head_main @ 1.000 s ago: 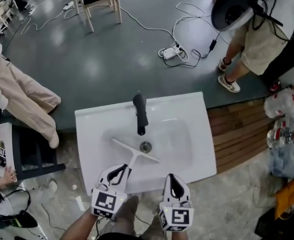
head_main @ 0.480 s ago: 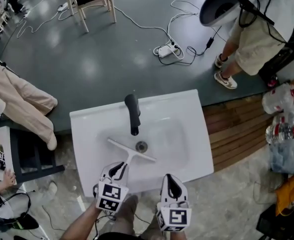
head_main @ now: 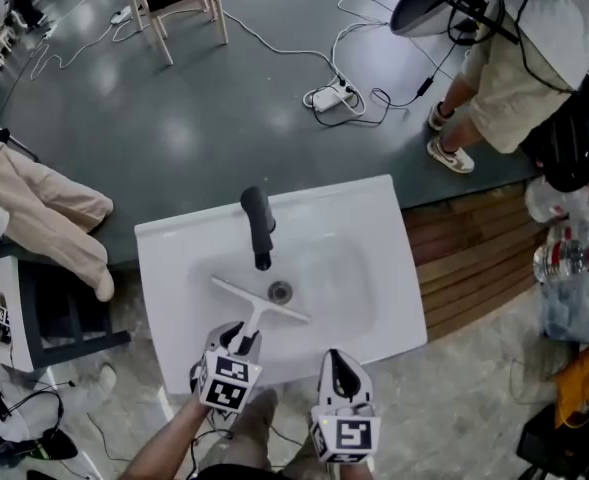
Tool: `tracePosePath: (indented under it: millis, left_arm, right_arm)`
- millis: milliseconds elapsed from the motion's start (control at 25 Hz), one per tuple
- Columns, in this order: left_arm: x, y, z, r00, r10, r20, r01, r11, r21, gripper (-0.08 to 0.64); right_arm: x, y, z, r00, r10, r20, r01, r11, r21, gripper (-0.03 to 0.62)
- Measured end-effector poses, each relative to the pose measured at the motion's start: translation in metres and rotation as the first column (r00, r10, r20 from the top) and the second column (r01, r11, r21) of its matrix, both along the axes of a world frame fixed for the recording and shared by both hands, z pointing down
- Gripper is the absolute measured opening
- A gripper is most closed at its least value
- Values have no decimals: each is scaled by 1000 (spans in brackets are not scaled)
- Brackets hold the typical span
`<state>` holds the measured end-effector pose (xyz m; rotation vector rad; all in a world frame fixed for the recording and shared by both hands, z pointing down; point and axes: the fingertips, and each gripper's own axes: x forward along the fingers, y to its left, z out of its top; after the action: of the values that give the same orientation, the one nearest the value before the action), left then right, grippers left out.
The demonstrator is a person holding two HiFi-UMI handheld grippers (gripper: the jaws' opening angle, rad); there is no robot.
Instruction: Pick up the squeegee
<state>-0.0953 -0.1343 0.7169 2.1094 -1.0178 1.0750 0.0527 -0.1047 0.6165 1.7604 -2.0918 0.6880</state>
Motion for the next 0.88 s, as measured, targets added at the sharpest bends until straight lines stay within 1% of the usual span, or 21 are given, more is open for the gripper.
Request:
tracePosePath:
  millis: [80,360,440,560,680,880]
  left_arm:
    - [0,1,6,1000,5,12,-5,1000,-13,124]
    - [2,3,25,998,28,51,-25,998,-61,131]
    - [2,4,29,998,24,58,-20,997,-70,132]
    - [1,5,35,998,17,67,-11,996,-90,130]
    - [1,7,39,997,15,78,-6,993,-115,127]
    - [1,7,41,997,2,80,8,992,-126,114]
  right_arm:
    - [1,0,0,1000,0,1,0,1000,1,-2]
    - [4,-1,2,1000,1,5,-1,1000,-8,-2]
    - [5,0,4,1000,1,4,-1,1000,-22,-3]
    - [6,-1,5,1000,6,13,-6,1000,-4,-2]
    - [8,-1,6,1000,8,13,-8,1000,-6,-2]
    - [9,-2,7,1000,10,14,-10,1000,-9,-3]
